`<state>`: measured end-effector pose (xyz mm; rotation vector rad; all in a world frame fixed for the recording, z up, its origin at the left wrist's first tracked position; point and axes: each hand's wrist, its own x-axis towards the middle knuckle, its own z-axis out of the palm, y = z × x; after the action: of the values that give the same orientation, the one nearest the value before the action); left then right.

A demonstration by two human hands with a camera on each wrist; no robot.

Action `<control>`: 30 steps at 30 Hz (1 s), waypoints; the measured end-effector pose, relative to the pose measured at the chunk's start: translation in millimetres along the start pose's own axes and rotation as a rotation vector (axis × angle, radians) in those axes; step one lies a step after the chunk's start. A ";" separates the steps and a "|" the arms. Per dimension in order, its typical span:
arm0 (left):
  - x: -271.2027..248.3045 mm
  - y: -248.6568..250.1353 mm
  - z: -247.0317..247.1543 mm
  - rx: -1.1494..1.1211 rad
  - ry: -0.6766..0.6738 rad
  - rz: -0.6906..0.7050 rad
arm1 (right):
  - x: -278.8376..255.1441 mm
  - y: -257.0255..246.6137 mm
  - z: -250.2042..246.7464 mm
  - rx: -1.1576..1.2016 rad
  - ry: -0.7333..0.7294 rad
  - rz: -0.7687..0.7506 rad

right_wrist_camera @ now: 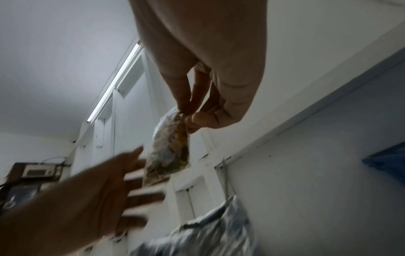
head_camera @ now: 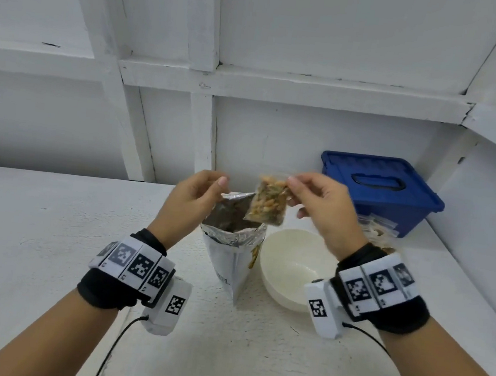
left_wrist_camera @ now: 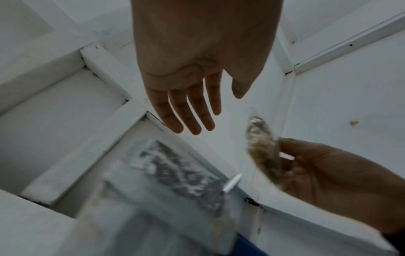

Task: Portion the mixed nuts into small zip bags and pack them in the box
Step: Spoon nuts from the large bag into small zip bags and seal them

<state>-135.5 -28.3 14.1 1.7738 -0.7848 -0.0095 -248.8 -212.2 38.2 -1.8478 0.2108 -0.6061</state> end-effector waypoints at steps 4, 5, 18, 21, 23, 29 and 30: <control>-4.2 -43.4 -19.4 0.308 0.088 0.002 | 2.9 2.5 -49.8 -0.042 0.188 -0.027; -5.6 -57.2 -22.8 0.373 0.068 -0.037 | 3.2 8.3 -62.4 -0.084 0.230 -0.024; -17.0 -181.5 -19.9 0.832 -0.496 -0.523 | -16.7 130.4 -115.4 -0.330 0.388 0.370; -16.8 -185.4 -20.2 0.835 -0.540 -0.542 | -19.0 140.4 -105.9 -0.366 0.383 0.388; -17.8 -186.4 -19.7 0.841 -0.546 -0.544 | -18.7 139.0 -98.6 -0.442 0.358 0.372; -19.3 -185.6 -16.9 0.847 -0.517 -0.542 | -22.6 138.8 -86.9 -0.512 0.272 0.410; -19.6 -184.6 -16.3 0.849 -0.515 -0.545 | -23.4 140.0 -87.2 -0.511 0.279 0.419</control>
<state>-52.4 21.0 -145.3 2.8191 -0.6731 -0.5916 -291.9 -324.9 -76.6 -2.1062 0.9887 -0.5408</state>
